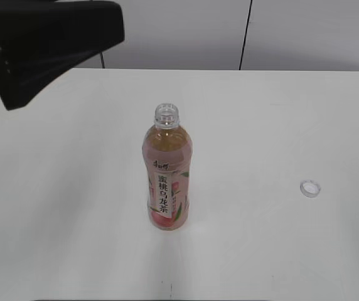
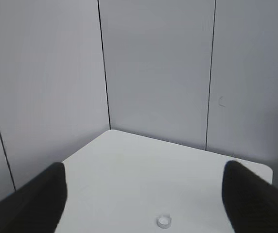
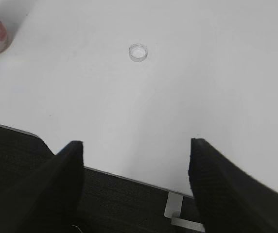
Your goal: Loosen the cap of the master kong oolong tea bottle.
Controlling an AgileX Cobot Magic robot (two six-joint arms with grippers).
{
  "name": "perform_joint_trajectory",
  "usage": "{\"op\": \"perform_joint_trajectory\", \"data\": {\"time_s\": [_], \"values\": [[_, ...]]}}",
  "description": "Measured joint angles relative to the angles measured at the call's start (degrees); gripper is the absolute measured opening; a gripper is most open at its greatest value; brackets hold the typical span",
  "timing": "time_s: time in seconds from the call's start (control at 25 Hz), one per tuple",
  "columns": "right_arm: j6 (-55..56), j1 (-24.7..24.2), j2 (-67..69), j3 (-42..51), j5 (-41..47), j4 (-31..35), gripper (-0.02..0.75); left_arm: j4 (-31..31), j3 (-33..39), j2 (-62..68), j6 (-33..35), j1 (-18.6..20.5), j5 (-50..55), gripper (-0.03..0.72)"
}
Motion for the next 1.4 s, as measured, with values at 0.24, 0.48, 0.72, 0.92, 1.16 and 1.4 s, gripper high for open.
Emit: {"op": "perform_joint_trajectory", "data": {"time_s": [0.24,0.48,0.72,0.92,1.16,1.4], "values": [[-0.02,0.00,0.00,0.00,0.00,0.00,0.513,0.48,0.22,0.00,-0.07,0.00,2.09,0.587],[-0.02,0.00,0.00,0.00,0.00,0.00,0.513,-15.92,0.29,-0.44,1.60,-0.06,9.06,0.587],[-0.08,0.00,0.00,0.00,0.00,-0.06,0.513,-29.64,3.12,-2.86,17.03,-0.58,19.89,0.587],[-0.08,0.00,0.00,0.00,0.00,-0.01,0.513,-55.49,3.85,-9.49,46.01,-5.63,38.97,0.587],[-0.08,0.00,0.00,0.00,0.00,-0.04,0.513,-72.61,3.96,-22.98,60.05,-10.17,60.09,0.587],[-0.08,0.00,0.00,0.00,0.00,-0.04,0.513,-73.63,0.04,-37.49,60.61,-10.29,82.77,0.587]]}}
